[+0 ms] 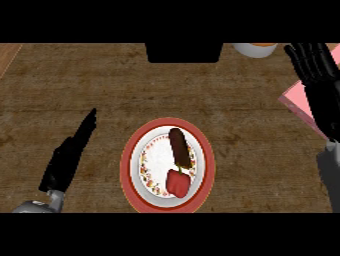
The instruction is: Pick the bell pepper from the plate and place it in the cardboard box
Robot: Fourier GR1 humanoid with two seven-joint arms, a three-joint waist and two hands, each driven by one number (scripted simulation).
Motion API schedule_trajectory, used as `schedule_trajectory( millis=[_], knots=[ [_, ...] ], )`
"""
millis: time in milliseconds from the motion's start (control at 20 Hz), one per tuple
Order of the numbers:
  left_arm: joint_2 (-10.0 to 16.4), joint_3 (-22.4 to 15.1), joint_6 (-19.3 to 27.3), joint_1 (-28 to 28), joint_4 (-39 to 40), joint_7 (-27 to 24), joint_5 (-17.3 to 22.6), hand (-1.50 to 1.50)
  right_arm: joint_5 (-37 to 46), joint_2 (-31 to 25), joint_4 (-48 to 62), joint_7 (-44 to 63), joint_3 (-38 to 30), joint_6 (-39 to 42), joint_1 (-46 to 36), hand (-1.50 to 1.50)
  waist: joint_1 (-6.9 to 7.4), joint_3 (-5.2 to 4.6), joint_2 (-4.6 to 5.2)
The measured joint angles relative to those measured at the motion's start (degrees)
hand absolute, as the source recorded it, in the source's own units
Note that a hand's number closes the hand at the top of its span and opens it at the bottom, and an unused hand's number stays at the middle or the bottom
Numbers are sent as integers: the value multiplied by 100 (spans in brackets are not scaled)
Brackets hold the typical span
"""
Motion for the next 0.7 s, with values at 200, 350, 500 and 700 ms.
schedule_trajectory(
  millis=[200, 350, 500, 700],
  knots=[
    [204, 187, -68, -131, -222, -268, -60, 0, -359, 465, -531, -698, -498, -379, 827, -150, -184, 37, 47],
    [382, 318, -139, -242, -366, -554, -106, 0, -679, 905, -705, -1293, -952, -613, 1608, -150, -425, 66, 34],
    [487, 379, -332, -322, -486, -773, -18, 0, -931, 1265, -541, -2172, -1060, -546, 2658, -150, -436, 73, 81],
    [579, 438, -600, -423, -479, -1018, 96, 0, -944, 1496, -83, -3984, -830, -261, 3732, -150, -303, 64, 125]
  ],
)
